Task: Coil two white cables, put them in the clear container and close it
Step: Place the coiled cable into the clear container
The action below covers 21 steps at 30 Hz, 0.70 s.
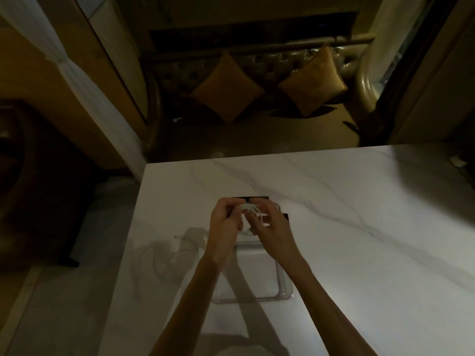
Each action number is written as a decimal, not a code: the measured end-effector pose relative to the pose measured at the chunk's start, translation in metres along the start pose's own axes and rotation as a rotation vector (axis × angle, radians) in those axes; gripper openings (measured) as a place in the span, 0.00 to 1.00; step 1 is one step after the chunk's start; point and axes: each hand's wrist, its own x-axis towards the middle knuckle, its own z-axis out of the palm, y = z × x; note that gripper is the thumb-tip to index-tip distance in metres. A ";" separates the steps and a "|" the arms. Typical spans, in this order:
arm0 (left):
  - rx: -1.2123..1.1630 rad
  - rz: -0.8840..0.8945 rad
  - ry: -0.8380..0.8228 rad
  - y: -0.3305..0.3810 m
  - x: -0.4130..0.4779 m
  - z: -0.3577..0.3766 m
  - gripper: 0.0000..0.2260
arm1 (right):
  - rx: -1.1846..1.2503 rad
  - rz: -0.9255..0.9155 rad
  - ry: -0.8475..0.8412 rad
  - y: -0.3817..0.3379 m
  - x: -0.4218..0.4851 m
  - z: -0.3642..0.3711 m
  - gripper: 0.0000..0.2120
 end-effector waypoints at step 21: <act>0.595 -0.476 0.100 -0.175 0.008 -0.051 0.21 | 0.341 0.853 -0.102 0.147 -0.010 0.018 0.08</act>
